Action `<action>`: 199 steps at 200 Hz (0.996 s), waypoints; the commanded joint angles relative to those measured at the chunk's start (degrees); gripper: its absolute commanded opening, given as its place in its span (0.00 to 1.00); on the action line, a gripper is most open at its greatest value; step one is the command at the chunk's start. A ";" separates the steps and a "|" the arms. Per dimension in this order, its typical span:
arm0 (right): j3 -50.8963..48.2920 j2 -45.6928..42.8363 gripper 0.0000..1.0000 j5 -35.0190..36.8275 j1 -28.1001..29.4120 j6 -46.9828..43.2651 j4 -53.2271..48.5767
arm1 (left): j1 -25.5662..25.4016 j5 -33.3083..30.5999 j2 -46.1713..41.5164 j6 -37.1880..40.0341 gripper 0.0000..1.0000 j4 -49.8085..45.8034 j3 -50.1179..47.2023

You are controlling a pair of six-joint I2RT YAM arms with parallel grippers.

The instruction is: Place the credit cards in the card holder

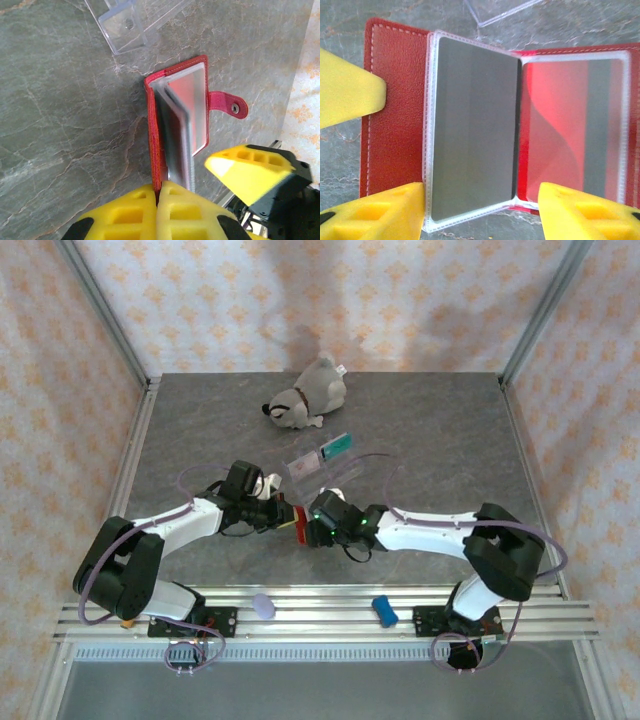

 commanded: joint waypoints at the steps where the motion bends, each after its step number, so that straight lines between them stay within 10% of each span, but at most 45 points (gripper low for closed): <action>1: -1.32 -2.79 0.57 4.83 -0.41 -0.52 -3.16 | -0.25 -0.20 0.09 2.84 0.00 -3.33 1.10; 117: -1.44 -5.49 0.53 -1.72 -4.48 -2.94 -3.04 | -0.31 -1.72 3.88 6.65 0.00 -5.54 1.69; 199: -4.55 -5.12 0.67 -5.59 -6.29 4.18 -6.30 | -0.28 -3.03 5.93 7.91 0.00 -7.69 2.38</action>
